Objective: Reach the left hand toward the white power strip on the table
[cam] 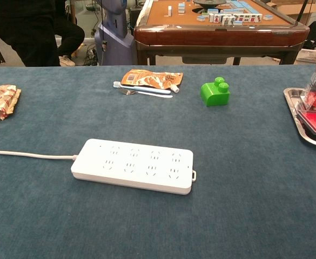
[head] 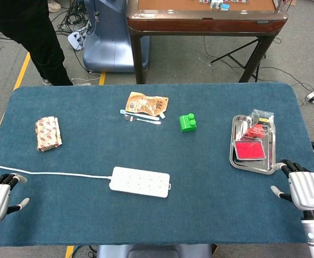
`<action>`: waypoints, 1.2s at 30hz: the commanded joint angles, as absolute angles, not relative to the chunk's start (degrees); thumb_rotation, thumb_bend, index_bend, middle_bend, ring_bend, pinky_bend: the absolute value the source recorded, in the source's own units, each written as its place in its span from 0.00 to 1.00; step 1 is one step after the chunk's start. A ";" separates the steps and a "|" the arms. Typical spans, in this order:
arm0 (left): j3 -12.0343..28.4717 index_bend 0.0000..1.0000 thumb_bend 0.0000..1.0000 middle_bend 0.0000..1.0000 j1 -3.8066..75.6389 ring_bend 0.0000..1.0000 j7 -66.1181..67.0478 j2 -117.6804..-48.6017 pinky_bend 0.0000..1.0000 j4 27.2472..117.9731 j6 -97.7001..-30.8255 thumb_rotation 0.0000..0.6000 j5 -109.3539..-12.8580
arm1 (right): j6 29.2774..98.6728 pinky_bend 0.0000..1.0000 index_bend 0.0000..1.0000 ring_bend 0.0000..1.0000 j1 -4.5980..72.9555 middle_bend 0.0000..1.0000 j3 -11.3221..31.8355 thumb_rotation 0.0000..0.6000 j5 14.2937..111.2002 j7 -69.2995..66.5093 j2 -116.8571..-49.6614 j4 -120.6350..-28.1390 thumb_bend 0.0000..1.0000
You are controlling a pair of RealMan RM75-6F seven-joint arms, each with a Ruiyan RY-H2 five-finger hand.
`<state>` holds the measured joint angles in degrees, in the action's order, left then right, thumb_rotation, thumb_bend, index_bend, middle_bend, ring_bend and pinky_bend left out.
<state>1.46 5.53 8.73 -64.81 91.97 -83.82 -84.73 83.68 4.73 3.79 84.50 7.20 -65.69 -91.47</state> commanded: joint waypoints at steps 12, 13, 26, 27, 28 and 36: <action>2.93 0.49 0.14 0.41 9.42 0.41 2.04 -65.54 0.74 94.26 -84.23 1.00 -91.92 | 83.89 0.53 0.39 0.35 4.91 0.33 4.15 1.00 84.43 7.22 -65.28 -91.63 0.08; 3.24 0.46 0.14 0.41 10.47 0.43 2.02 -65.07 0.75 95.18 -83.81 1.00 -93.21 | 83.99 0.53 0.39 0.35 4.91 0.33 4.22 1.00 84.45 7.29 -65.14 -91.82 0.08; 5.13 0.37 0.56 1.00 24.87 0.95 2.76 -68.01 1.00 99.96 -71.91 1.00 -103.60 | 82.54 0.53 0.39 0.35 5.75 0.33 5.03 1.00 82.87 9.50 -63.70 -95.51 0.08; 5.11 0.36 0.57 1.00 25.96 0.95 2.97 -68.37 1.00 100.24 -70.23 1.00 -103.37 | 82.34 0.53 0.39 0.35 5.90 0.33 5.06 1.00 82.87 9.52 -63.48 -95.67 0.08; 5.14 0.36 0.58 1.00 26.71 0.96 3.16 -68.75 1.00 100.34 -69.15 1.00 -103.12 | 82.27 0.53 0.39 0.35 5.99 0.33 5.11 1.00 82.88 9.54 -63.30 -95.83 0.08; 4.58 0.35 0.59 1.00 31.28 0.96 5.33 -72.44 1.00 98.75 -61.72 1.00 -100.00 | 82.71 0.53 0.39 0.35 6.22 0.33 5.58 1.00 82.88 10.39 -61.97 -97.34 0.08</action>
<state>4.80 30.42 4.69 -71.60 99.36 -62.74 -100.74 82.66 6.20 5.54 82.89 10.27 -62.08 -97.21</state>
